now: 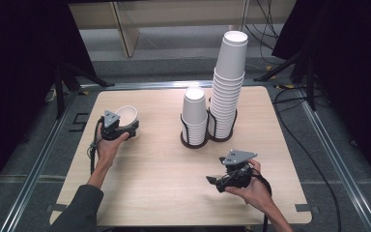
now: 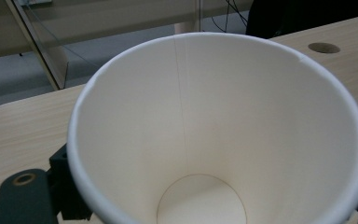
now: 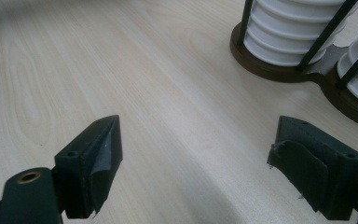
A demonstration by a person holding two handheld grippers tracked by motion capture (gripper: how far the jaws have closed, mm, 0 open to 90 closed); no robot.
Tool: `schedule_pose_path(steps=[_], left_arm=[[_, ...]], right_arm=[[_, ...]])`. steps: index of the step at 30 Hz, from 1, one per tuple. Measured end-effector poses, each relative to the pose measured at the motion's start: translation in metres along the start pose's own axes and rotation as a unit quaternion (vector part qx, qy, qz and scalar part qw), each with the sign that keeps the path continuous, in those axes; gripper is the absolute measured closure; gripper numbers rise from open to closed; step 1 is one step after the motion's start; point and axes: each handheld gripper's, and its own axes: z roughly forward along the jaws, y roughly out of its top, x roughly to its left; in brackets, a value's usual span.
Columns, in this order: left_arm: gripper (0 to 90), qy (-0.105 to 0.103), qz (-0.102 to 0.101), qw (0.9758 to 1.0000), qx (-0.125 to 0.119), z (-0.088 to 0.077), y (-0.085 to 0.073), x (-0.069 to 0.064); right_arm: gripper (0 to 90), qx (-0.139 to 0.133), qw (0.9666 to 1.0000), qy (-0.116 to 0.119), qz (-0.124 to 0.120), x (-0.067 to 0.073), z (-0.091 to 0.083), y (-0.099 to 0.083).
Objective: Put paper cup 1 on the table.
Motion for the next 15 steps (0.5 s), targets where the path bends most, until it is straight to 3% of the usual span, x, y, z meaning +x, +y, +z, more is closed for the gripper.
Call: schedule_pose_path(steps=[2, 6, 15], left_arm=[[14.4, 0.004, -0.001, 1.0000, 0.001, 0.003, 0.000, 0.001], [14.4, 0.008, -0.002, 1.0000, 0.005, 0.007, -0.002, 0.002], [14.1, 0.017, -0.003, 0.9998, 0.006, 0.015, -0.004, 0.005]], right_arm=[[16.6, -0.002, 0.9999, -0.001, -0.011, -0.001, 0.000, 0.000], [16.8, 0.001, 1.0000, 0.001, 0.000, 0.000, 0.000, -0.001], [16.9, 0.002, 1.0000, 0.006, -0.003, 0.000, 0.000, -0.001]])
